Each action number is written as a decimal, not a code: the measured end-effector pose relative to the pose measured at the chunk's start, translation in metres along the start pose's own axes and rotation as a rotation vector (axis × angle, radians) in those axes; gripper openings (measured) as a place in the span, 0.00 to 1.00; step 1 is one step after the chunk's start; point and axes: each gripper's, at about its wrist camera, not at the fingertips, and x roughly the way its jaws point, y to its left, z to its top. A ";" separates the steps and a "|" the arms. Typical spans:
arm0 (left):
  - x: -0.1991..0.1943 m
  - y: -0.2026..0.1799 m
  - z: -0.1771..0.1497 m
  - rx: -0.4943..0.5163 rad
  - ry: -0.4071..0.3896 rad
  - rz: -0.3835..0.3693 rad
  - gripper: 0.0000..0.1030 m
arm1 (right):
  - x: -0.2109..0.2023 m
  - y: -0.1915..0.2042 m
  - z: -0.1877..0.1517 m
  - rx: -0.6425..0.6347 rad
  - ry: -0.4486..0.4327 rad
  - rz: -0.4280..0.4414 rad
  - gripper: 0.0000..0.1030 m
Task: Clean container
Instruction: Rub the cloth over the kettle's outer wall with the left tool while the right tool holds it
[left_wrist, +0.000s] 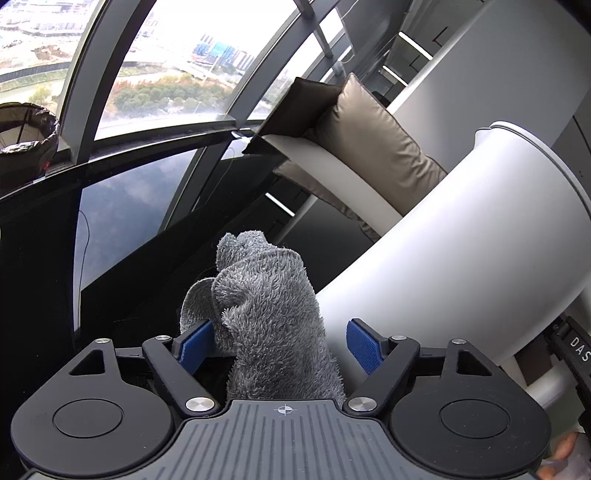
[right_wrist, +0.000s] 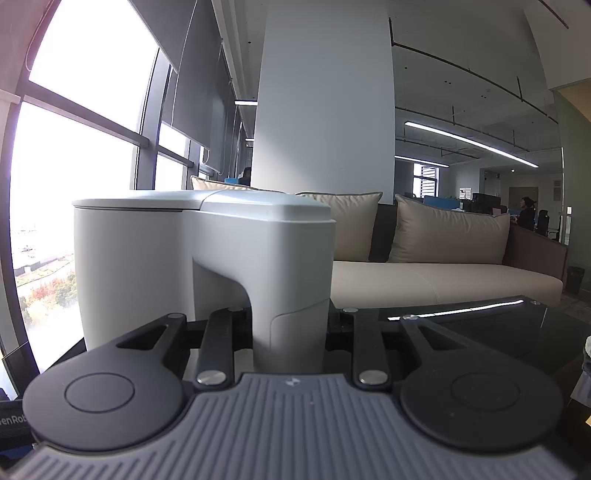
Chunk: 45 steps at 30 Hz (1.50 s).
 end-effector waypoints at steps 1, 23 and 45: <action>0.000 0.000 -0.001 0.005 0.000 0.001 0.67 | 0.000 0.000 0.000 -0.001 0.000 0.000 0.27; -0.019 0.027 0.000 -0.211 -0.037 -0.390 0.18 | 0.004 0.007 -0.002 -0.007 -0.001 0.001 0.27; -0.040 0.009 -0.003 -0.238 -0.215 -0.628 0.19 | 0.008 0.040 0.007 -0.080 -0.022 -0.204 0.28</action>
